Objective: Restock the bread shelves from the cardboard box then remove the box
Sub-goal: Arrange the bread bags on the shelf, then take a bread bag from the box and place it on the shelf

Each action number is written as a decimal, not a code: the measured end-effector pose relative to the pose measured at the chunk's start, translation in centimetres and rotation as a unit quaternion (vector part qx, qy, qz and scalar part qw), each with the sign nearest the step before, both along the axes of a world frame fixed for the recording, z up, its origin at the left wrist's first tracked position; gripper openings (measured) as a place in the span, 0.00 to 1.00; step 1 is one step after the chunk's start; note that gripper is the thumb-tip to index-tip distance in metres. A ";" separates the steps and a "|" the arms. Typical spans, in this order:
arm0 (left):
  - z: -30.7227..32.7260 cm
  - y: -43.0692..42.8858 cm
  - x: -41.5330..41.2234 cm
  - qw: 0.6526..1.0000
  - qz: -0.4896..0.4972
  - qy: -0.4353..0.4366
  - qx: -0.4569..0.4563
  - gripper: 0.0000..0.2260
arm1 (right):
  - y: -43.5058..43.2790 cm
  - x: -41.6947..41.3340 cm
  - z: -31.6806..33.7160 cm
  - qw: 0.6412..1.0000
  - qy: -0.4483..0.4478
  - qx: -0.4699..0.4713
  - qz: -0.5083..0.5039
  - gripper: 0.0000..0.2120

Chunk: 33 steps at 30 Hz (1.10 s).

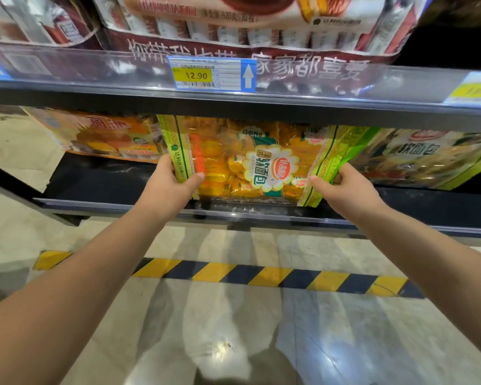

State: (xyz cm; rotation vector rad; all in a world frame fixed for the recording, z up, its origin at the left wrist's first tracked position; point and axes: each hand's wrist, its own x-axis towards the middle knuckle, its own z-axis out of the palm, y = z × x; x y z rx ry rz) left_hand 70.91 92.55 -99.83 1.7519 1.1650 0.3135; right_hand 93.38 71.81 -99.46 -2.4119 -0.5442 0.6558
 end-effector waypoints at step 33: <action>69.5 -19.1 -26.5 0.878 -0.044 0.401 0.259 0.31 | -2.9 -27.8 68.6 0.806 -0.271 0.012 0.525 0.31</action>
